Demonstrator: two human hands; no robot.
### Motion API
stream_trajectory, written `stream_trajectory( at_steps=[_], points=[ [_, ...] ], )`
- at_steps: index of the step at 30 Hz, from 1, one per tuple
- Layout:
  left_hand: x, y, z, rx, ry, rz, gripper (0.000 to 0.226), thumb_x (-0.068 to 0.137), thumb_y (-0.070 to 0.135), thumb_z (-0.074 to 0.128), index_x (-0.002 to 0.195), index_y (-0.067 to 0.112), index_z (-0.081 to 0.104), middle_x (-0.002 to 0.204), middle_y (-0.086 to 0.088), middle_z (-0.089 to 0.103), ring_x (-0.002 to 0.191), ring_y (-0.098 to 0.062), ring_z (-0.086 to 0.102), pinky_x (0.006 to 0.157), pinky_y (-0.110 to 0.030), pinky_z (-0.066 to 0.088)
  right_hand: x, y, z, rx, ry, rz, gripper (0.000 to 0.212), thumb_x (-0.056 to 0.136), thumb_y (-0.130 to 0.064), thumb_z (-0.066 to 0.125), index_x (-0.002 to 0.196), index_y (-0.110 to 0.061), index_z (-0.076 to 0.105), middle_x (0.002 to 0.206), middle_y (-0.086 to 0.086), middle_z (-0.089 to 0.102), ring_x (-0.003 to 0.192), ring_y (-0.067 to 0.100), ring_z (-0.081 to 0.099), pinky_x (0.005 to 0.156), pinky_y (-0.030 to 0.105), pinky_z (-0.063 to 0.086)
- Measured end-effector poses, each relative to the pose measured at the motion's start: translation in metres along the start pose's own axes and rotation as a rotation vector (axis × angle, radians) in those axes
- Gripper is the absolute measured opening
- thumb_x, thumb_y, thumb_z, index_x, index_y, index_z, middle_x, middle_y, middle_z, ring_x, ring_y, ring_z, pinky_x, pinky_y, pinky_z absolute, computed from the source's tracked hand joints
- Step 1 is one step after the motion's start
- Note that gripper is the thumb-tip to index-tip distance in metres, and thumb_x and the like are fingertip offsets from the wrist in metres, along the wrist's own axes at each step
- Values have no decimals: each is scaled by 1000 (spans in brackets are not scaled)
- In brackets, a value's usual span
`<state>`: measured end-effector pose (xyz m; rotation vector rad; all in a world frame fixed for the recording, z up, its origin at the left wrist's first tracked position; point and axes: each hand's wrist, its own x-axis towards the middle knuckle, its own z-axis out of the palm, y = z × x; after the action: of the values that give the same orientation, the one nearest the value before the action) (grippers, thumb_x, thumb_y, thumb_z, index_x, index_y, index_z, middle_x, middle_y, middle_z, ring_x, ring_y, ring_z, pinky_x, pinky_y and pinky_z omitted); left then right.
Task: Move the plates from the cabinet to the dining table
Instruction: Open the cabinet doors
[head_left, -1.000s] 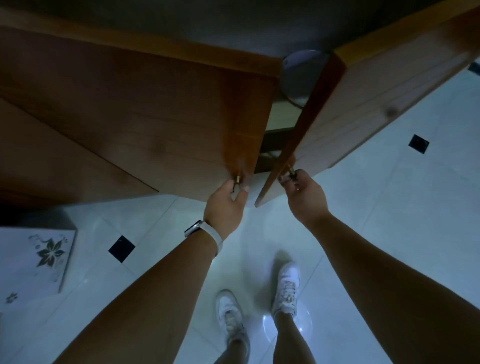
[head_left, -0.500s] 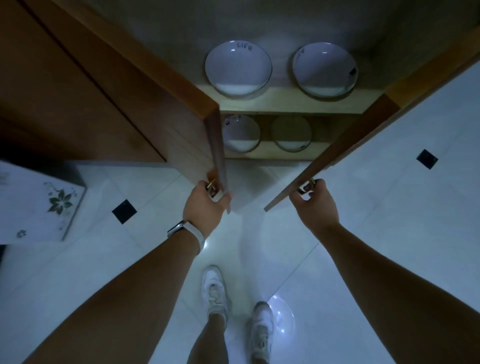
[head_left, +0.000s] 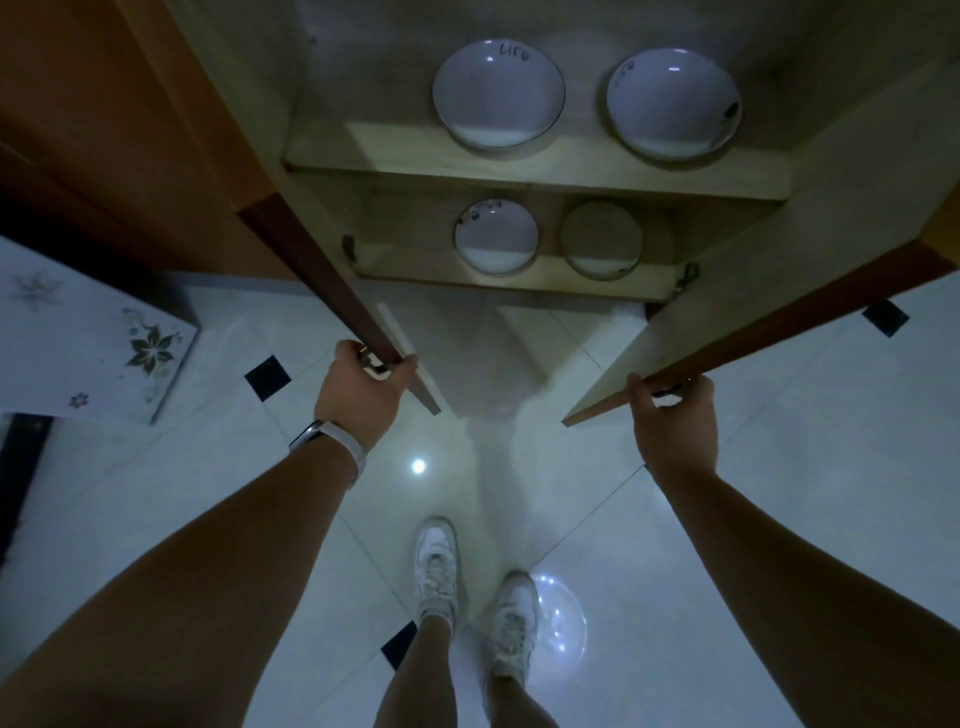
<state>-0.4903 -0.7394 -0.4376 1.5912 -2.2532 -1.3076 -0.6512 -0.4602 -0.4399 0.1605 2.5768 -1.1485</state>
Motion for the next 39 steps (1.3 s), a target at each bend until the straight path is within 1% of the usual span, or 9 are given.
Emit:
stream_trajectory(
  at_steps=[5,7,10,13,15,24,28,32,39],
  points=[
    [-12,-5,1,142,-54,-298,84,70,86,43,92,7,63,87,-10,69,75,-28,65,63,-35,51,-8,-1,14,-89,-89,226,66,92,-63,41,105,-3,62,99,14,69,83,25,65,75,37,54],
    [-18,6,11,-142,-92,-401,73,81,77,41,89,9,68,86,-12,72,77,-27,69,70,-36,54,-10,-9,24,263,-203,397,50,98,-54,39,96,-11,66,112,20,69,101,31,68,90,44,54],
    [-22,26,26,-687,-130,-567,51,101,46,37,124,6,57,102,-8,66,103,-31,63,80,-36,51,-9,-29,34,671,-280,530,44,102,-44,38,128,-13,56,142,19,50,129,36,49,104,49,42],
    [-34,34,40,-659,-41,-335,56,98,47,42,146,18,35,138,-10,49,133,-31,44,107,-45,39,-14,-37,44,483,-258,306,58,100,-49,37,151,-23,27,156,9,33,140,28,36,113,46,32],
    [-37,33,43,-559,-4,-162,64,97,40,51,152,31,20,156,-2,28,140,-18,32,111,-35,30,-17,-38,46,360,-254,172,62,98,-47,45,152,-39,15,161,6,19,142,27,32,114,44,33],
    [-28,51,13,-165,125,263,83,82,35,72,149,33,23,159,-3,17,144,-21,19,115,-48,26,-12,-65,21,150,-236,-215,74,87,-32,66,144,-47,22,152,-29,7,146,24,19,93,54,53],
    [-28,67,-19,14,131,365,79,79,48,66,145,37,24,157,1,19,141,-24,25,109,-52,35,-20,-88,3,-50,-178,-461,66,85,-41,63,145,-31,35,156,-13,14,145,17,16,98,55,48],
    [-25,83,-58,190,93,441,77,79,50,63,145,34,27,156,1,18,139,-27,26,97,-56,46,-25,-108,-17,-384,-172,-558,65,91,-45,56,148,-22,34,160,4,16,146,20,5,118,56,16],
    [-42,106,-112,535,130,543,77,79,40,73,144,17,37,151,-17,32,134,-35,30,109,-56,26,-45,-145,-66,-362,-166,-515,59,93,-44,51,146,-23,35,159,2,19,143,16,9,119,50,11]
  ],
)
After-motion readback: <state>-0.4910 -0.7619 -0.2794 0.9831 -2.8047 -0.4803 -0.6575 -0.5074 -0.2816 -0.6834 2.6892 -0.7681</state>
